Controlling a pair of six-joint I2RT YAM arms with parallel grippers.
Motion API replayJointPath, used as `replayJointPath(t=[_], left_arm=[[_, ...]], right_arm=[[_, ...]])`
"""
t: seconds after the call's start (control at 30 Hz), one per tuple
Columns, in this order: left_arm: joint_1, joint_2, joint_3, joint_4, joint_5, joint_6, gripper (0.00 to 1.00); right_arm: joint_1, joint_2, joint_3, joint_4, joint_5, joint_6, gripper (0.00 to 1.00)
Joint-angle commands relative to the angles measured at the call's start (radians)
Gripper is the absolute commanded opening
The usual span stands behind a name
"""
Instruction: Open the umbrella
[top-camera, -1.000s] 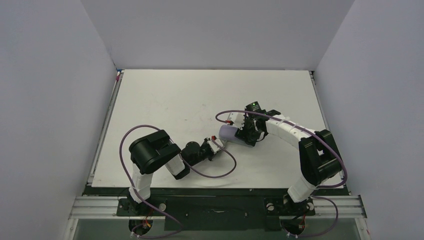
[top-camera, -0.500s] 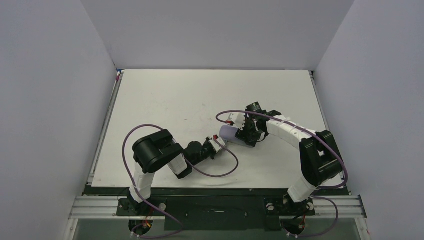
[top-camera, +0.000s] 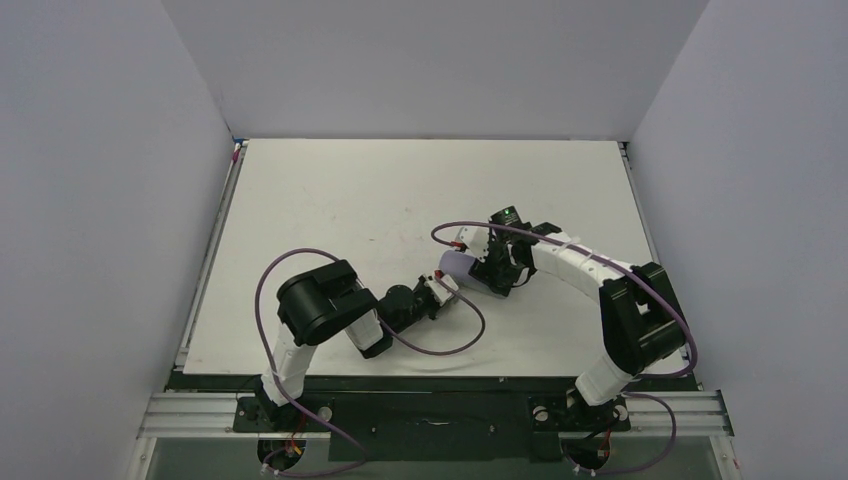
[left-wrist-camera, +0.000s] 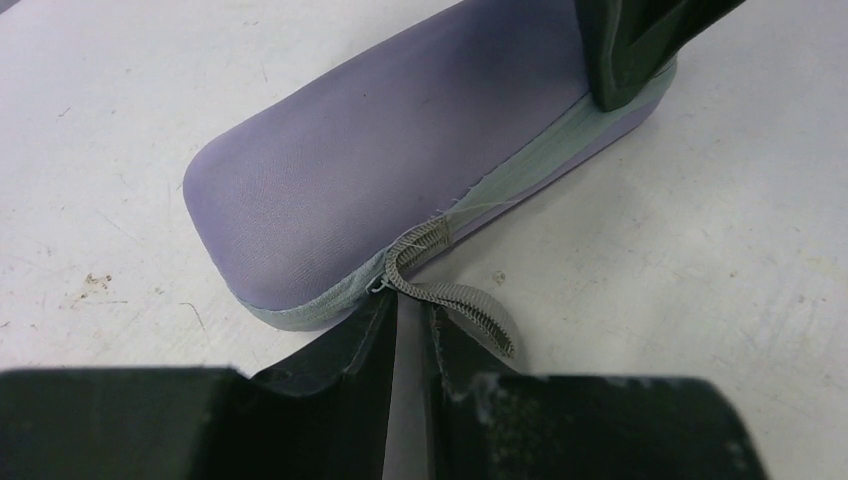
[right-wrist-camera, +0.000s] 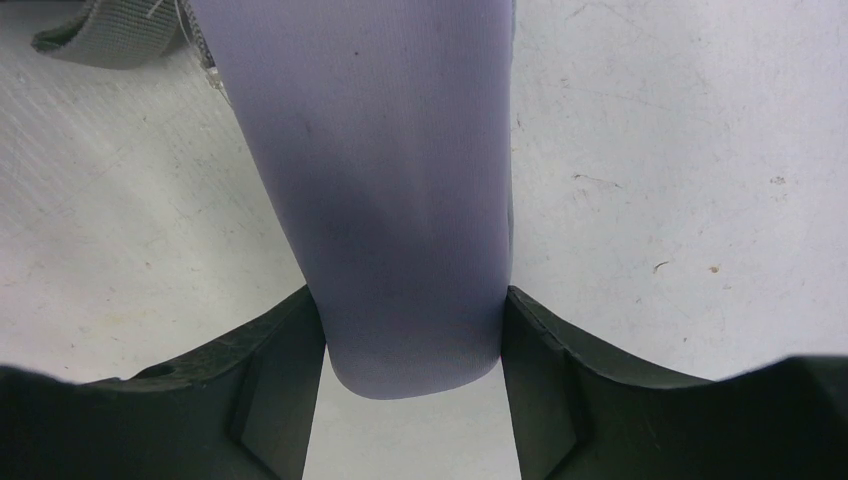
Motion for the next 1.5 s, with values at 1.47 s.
replayJointPath(t=[1.47], left_arm=[[-0.016, -0.055, -0.073, 0.130, -0.018, -0.070, 0.08]], right_arm=[[-0.036, -0.008, -0.035, -0.156, -0.093, -0.023, 0.12]])
